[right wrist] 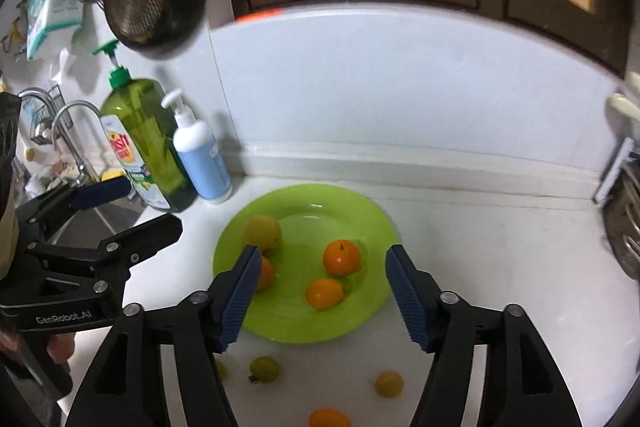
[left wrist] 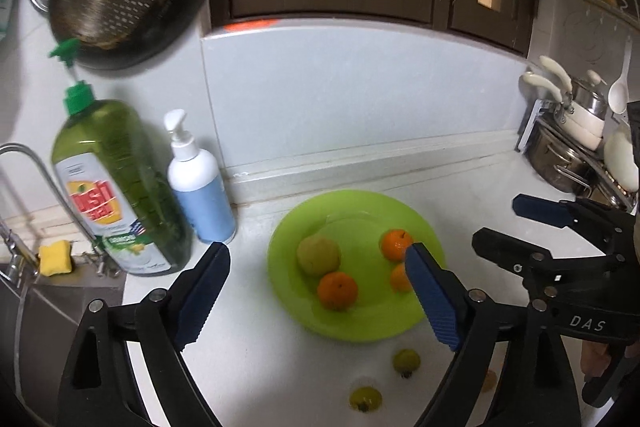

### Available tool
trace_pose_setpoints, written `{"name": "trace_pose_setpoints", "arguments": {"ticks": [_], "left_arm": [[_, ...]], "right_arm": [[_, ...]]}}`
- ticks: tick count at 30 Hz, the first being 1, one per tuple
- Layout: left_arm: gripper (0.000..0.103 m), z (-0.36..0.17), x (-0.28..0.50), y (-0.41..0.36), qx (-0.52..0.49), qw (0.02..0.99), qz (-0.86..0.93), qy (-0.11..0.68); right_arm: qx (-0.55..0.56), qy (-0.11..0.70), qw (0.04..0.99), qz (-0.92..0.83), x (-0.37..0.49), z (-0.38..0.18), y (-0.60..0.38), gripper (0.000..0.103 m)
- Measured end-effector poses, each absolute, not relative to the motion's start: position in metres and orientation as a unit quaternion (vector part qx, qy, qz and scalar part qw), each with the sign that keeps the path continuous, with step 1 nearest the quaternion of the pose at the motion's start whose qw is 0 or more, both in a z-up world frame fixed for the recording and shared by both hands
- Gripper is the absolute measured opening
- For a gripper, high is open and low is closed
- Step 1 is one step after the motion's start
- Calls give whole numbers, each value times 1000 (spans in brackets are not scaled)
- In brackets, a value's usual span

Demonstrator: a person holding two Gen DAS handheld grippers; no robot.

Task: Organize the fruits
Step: 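Withdraw the left tool and reach toward the green tomato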

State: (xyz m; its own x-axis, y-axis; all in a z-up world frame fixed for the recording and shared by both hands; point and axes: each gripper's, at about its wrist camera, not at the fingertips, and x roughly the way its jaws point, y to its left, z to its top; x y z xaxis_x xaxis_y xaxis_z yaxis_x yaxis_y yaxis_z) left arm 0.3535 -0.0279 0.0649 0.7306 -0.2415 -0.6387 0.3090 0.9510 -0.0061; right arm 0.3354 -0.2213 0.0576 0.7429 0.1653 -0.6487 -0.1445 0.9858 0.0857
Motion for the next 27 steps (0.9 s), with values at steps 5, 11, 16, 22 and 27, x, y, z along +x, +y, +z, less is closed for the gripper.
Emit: {"name": "trace_pose_setpoints", "arguments": {"ticks": [5,11,16,22,27], "left_arm": [[93,69,327,-27,62,933,-149,321],[94,68,299,-25,70,934,-163,311],[95,62,280,-24,83,931,-174,309],[95,49,265,-22,92,926,-184,317],[95,31,255,-24,121,922,-187,316]], "right_arm": [[19,325,943,61,302,67,-217,71],[31,314,948,39,268,68,-214,71],[45,317,947,25,244,62,-215,71],[63,335,940,12,225,45,-211,71],[70,343,937,-12,210,27,-211,71]]}}
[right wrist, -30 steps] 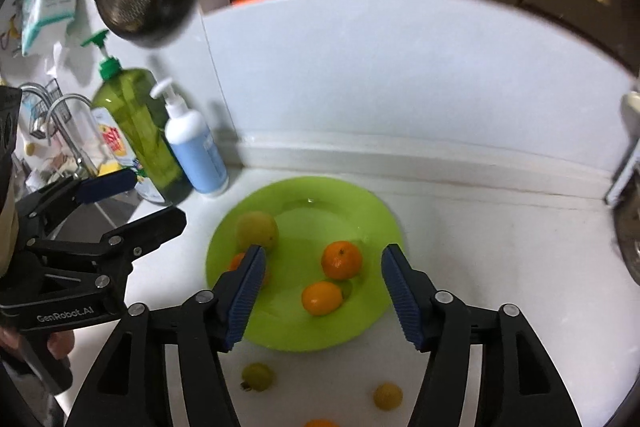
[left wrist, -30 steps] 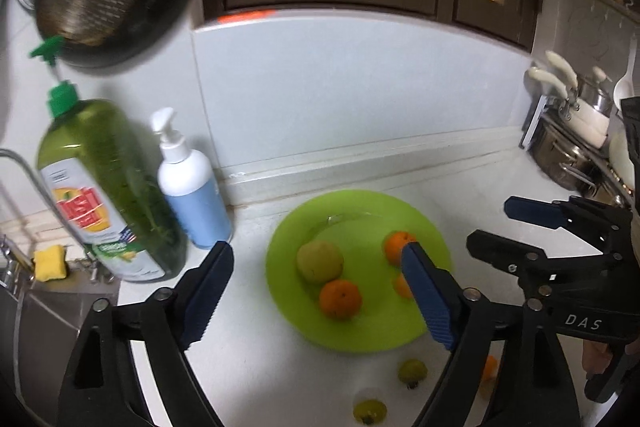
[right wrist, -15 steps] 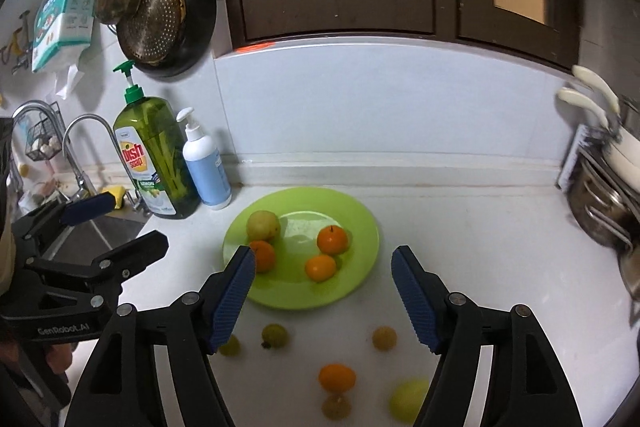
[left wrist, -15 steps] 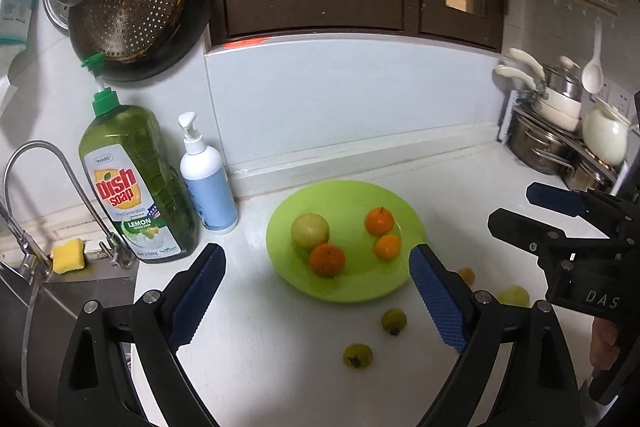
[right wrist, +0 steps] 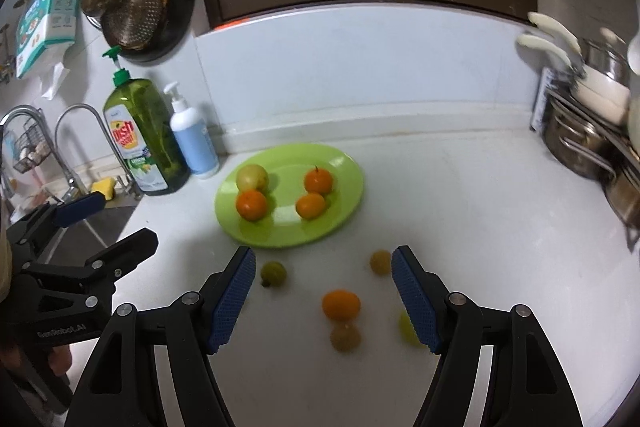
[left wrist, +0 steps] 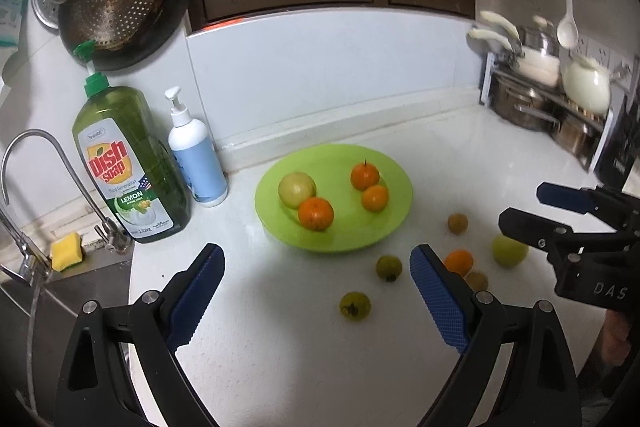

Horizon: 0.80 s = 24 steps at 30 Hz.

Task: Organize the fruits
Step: 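Withdraw the left tool and reach toward the green tomato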

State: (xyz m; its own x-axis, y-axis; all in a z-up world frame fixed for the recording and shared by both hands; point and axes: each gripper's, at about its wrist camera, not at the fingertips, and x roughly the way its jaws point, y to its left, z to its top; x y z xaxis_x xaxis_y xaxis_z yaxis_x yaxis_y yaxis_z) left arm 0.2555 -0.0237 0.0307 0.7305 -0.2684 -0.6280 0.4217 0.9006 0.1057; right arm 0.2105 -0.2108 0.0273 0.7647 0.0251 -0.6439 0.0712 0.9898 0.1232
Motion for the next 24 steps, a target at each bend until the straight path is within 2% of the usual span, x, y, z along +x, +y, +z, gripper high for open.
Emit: {"name": "trace_pose_setpoints", "arguments": {"ticks": [11,19,24], "left_arm": [[95,-17,244,-33,184,903,-204,329],[94,-44,255,-41,197,889,-226,345],[84,-57,266,-46,192,880,-240,362]], "right_arm": [[78,399,913,-38,201,-15,-214,70],[87,437,894,-42,205,-42,-215,57],[96,454,885,-38,212,-53,-217,50]]}}
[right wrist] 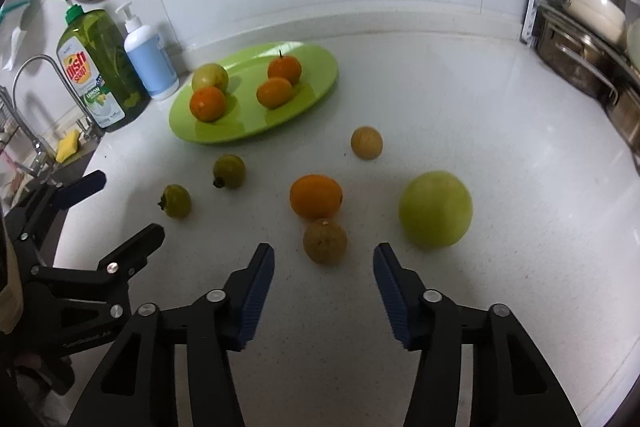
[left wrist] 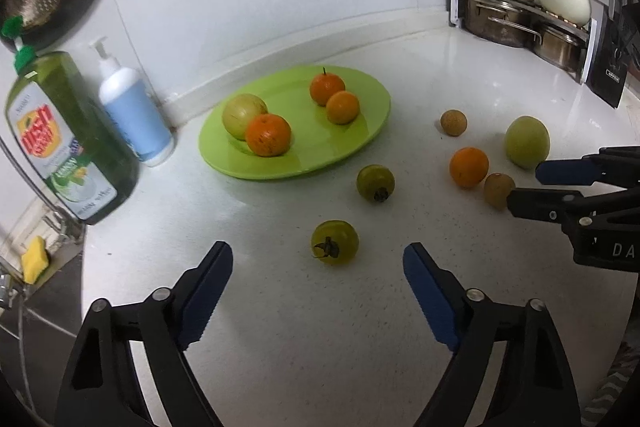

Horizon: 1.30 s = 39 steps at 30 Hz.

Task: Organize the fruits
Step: 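Withdraw the left tool and reach toward the green tomato, then close the left tool on the green tomato while the right tool grasps the small brown fruit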

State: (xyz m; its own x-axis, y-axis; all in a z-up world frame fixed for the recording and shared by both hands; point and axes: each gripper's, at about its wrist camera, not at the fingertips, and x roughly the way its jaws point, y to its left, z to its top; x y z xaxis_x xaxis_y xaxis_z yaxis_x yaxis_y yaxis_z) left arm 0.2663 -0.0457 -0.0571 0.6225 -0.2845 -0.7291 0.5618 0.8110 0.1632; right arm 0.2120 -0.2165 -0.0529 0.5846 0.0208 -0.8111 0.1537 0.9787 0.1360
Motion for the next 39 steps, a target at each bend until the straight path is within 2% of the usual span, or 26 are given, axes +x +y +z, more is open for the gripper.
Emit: {"name": "trace_pose_setpoints", "arguments": {"ticks": [4,8,16,22,26,39], "left_arm": [[75,-64,274,-49,181,874,-253,375],[65,-70,279,-54,176,869,-262,382],[53,-78,286,-58,173,861,-271,394],[44,-81,289,-58,168,859,-271,401],[30,-82,290,-57,162,858,-269,406],[30,-73,287,-56,151,862,-271,400]], "right_arm": [[99,463,880,-35,217,-59,-217,43],[100,468,878,-32,222,-63,-218,40],[94,476,874,-23,231,-69,-218,31],[87,474,876,-21,234,-69,-217,29],[80,474,876,-21,234,-69,-215,29],[81,466,881,-20,232,-65,-216,29]]}}
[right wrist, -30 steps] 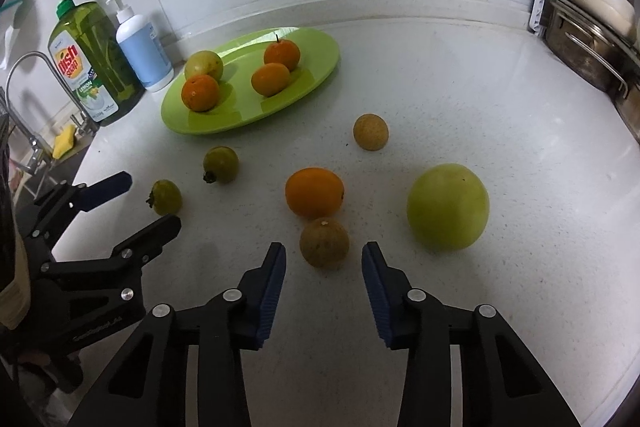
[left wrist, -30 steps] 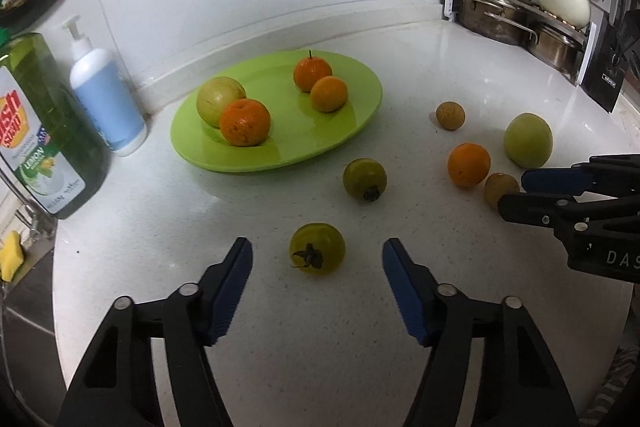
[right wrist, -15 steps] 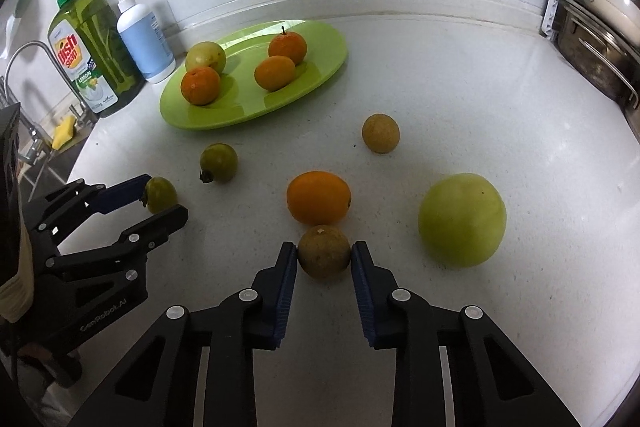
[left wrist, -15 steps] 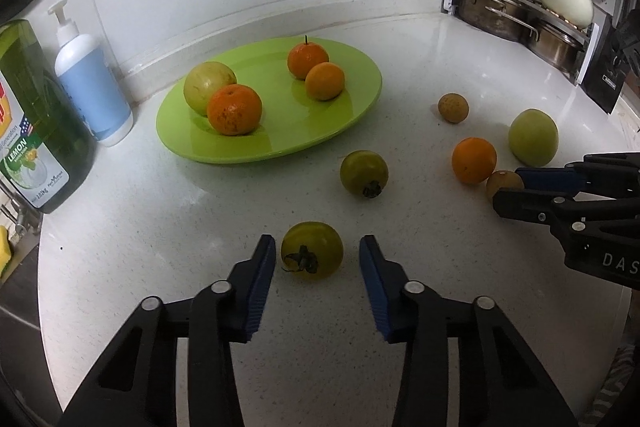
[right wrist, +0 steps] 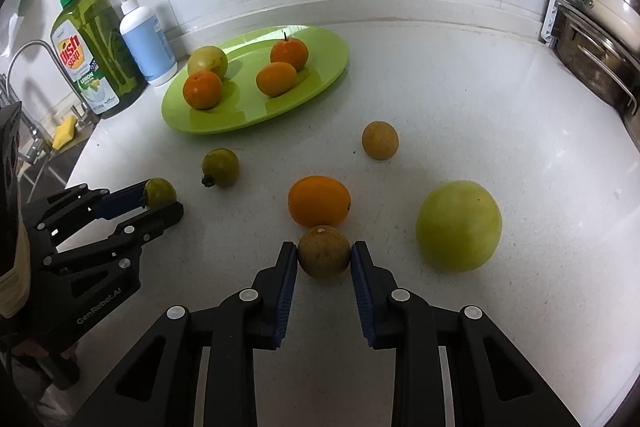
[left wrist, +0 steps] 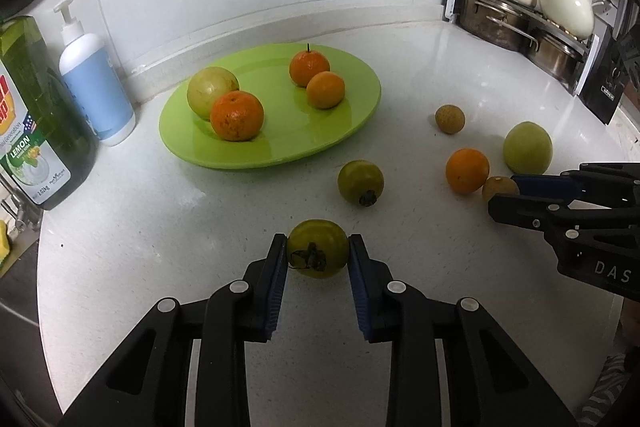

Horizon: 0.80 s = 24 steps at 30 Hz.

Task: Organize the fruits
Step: 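Close the left tool on the green tomato while the right tool grasps the small brown fruit, then carry the green tomato and brown fruit in both tools over the green plate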

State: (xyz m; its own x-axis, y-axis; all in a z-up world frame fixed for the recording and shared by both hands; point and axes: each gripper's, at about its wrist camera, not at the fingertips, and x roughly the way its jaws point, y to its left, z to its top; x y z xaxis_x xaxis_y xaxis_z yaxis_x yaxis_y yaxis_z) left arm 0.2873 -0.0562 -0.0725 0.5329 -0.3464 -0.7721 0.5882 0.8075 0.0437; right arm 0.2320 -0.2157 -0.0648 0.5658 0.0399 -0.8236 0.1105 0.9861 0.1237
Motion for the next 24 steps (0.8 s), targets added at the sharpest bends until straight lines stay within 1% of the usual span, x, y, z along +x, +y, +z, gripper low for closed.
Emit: {"name": "trace_pose_setpoints", "arguments": {"ticks": [16,24], "left_arm": [[30,-43,278,-58,133,877,-267,376],[30,-20,277,-62,130,892,-262,343]], "right_arm": [[86,437,896,-2,226,-45,-215,29],[81,408,909,24,235,-23,-216,29]]}}
